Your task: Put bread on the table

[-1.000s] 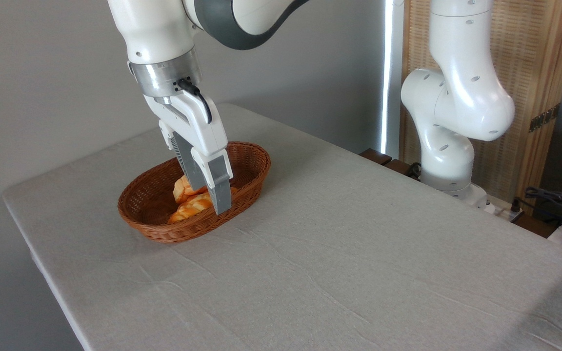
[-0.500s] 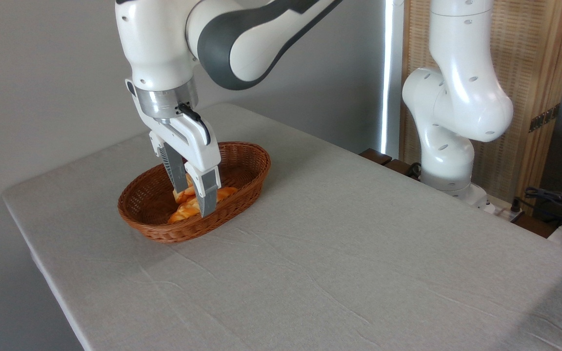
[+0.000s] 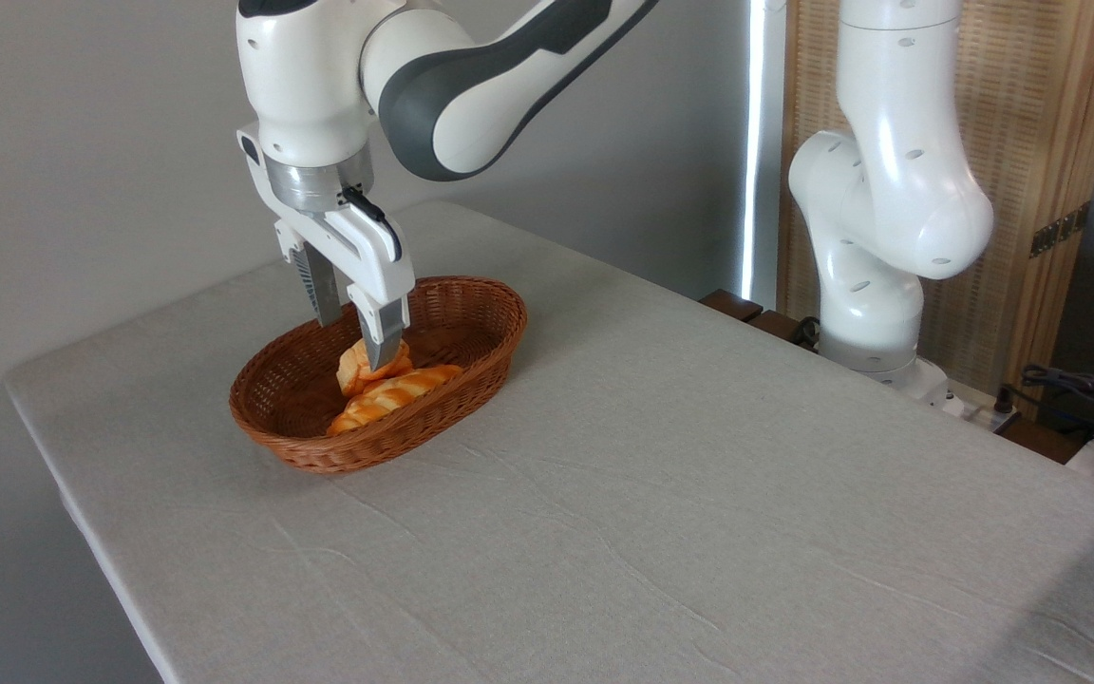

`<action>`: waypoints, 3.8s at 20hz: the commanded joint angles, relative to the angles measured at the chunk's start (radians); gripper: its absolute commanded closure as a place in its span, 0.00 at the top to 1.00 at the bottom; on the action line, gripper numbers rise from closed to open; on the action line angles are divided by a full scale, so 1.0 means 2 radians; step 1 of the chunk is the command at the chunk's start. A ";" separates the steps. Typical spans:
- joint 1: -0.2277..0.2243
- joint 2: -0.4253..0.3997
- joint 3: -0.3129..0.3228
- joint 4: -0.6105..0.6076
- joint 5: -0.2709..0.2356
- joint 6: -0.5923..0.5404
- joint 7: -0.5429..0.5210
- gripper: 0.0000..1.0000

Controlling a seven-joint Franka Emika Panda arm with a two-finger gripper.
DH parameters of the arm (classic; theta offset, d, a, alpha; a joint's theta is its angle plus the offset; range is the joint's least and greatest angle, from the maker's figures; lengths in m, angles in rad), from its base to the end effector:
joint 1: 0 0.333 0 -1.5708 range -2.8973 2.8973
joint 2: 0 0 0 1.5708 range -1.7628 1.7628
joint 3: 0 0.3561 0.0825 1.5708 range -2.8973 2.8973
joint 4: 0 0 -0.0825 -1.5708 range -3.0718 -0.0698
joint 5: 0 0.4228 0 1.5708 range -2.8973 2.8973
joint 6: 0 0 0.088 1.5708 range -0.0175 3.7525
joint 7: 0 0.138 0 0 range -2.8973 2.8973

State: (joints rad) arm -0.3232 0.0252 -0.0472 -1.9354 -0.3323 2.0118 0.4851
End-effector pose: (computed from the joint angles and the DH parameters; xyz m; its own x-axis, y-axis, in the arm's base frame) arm 0.5590 -0.2474 0.4737 0.7552 -0.6338 0.1673 -0.6541 -0.7124 0.2542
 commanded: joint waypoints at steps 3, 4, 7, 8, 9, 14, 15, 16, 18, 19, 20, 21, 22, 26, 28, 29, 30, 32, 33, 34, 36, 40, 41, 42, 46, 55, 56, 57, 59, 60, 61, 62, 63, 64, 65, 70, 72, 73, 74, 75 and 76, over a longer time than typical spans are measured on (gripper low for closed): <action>-0.018 0.000 0.004 -0.021 -0.009 0.022 -0.012 1.00; -0.019 0.005 0.004 -0.021 -0.004 0.022 -0.012 1.00; -0.022 0.014 0.004 -0.021 0.000 0.035 -0.012 0.98; -0.022 0.016 0.004 -0.021 0.000 0.040 -0.012 0.92; -0.022 0.017 0.004 -0.021 0.000 0.040 -0.012 0.83; -0.022 0.016 0.004 -0.020 0.000 0.041 -0.001 0.39; -0.022 0.017 0.004 -0.020 0.000 0.040 0.000 0.39; -0.022 0.017 0.004 -0.020 0.000 0.041 0.000 0.39; -0.022 0.017 0.004 -0.020 0.000 0.041 0.000 0.39; -0.022 0.017 0.004 -0.020 0.000 0.041 0.000 0.40; -0.022 0.017 0.004 -0.020 0.000 0.041 0.000 0.40; -0.022 0.017 0.004 -0.020 0.000 0.041 0.000 0.40; -0.022 0.017 0.004 -0.020 0.000 0.041 0.000 0.40; -0.022 0.017 0.004 -0.020 0.000 0.040 0.000 0.40; -0.022 0.016 0.004 -0.020 0.000 0.040 0.000 0.41; -0.021 0.015 0.004 -0.020 0.000 0.040 -0.001 0.41; -0.021 0.014 0.004 -0.020 0.000 0.039 -0.001 0.41; -0.021 0.012 0.005 -0.019 0.000 0.037 -0.002 0.41; -0.021 0.011 0.006 -0.018 -0.001 0.036 -0.004 0.41; -0.021 0.008 0.008 -0.016 -0.001 0.036 -0.007 0.41; -0.016 -0.003 0.011 -0.015 -0.002 0.035 -0.006 0.41; -0.014 -0.025 0.030 -0.009 -0.001 0.017 -0.004 0.43; -0.014 -0.032 0.035 -0.009 0.000 0.007 -0.001 0.44; -0.013 -0.036 0.038 -0.009 0.013 0.000 0.000 0.45; -0.013 -0.045 0.072 -0.009 0.062 -0.010 0.012 0.45; -0.012 -0.036 0.126 -0.017 0.148 -0.045 0.048 0.58; -0.010 -0.034 0.127 -0.017 0.148 -0.045 0.048 0.60; -0.009 -0.033 0.127 -0.016 0.148 -0.045 0.048 0.62; -0.009 -0.033 0.127 -0.017 0.149 -0.046 0.048 0.63; -0.009 -0.033 0.127 -0.016 0.149 -0.046 0.048 0.64; -0.009 -0.033 0.127 -0.016 0.149 -0.048 0.048 0.64; -0.009 -0.033 0.128 -0.016 0.149 -0.048 0.047 0.65; -0.009 -0.035 0.129 -0.014 0.149 -0.048 0.047 0.67; -0.010 -0.037 0.134 -0.012 0.148 -0.048 0.047 0.69; -0.010 -0.038 0.137 -0.005 0.147 -0.048 0.047 0.73; -0.012 -0.039 0.131 0.038 0.145 -0.060 0.044 0.99; -0.015 -0.038 0.129 0.051 0.147 -0.076 0.044 1.00; -0.015 -0.036 0.127 0.055 0.147 -0.076 0.046 1.00; -0.014 -0.034 0.127 0.057 0.147 -0.076 0.048 1.00; -0.014 -0.033 0.127 0.057 0.147 -0.076 0.048 1.00; -0.014 -0.033 0.127 0.057 0.147 -0.082 0.048 1.00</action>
State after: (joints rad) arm -0.3474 -0.0541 0.2039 -1.8456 -0.0497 1.8827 0.5718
